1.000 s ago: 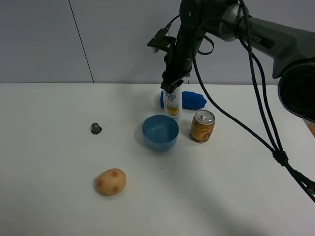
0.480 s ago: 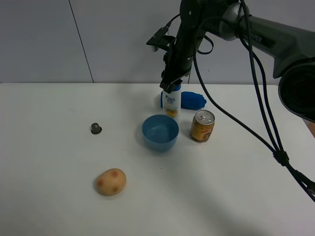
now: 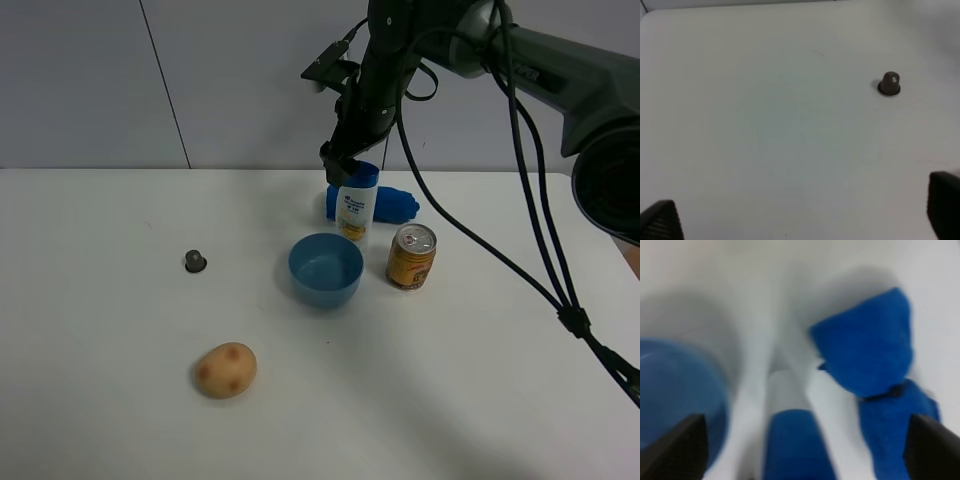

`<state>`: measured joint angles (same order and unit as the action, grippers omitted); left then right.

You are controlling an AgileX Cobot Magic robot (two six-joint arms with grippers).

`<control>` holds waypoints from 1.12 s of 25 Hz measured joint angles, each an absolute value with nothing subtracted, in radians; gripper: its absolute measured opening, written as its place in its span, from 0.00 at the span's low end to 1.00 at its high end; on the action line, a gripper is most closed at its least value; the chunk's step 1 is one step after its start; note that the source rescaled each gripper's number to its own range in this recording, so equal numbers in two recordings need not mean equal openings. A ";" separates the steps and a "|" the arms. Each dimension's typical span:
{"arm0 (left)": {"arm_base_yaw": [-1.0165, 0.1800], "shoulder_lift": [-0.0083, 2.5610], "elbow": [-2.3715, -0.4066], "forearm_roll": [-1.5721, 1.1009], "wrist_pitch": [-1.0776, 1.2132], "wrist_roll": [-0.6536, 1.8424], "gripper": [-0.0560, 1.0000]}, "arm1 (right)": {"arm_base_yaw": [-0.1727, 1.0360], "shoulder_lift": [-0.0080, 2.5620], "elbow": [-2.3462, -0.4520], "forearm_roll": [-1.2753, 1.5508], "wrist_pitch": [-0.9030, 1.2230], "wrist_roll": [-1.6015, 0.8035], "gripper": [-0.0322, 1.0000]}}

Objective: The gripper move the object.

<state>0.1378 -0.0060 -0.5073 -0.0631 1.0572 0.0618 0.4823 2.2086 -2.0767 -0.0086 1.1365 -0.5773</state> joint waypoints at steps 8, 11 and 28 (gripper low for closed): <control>0.138 -0.006 -0.507 -0.063 1.057 0.062 1.00 | 0.482 2.155 -2.077 -0.046 1.094 -0.550 0.91; 0.138 -0.006 -0.507 -0.063 1.057 0.062 1.00 | 0.482 2.096 -2.077 0.047 1.073 -0.550 0.93; 0.138 -0.006 -0.507 -0.063 1.057 0.062 1.00 | 0.555 1.428 -2.078 0.057 1.006 -0.511 1.00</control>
<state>0.1378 -0.0060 -0.5073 -0.0631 1.0572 0.0618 0.5550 1.4277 -2.0779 0.0573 1.0060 -0.5113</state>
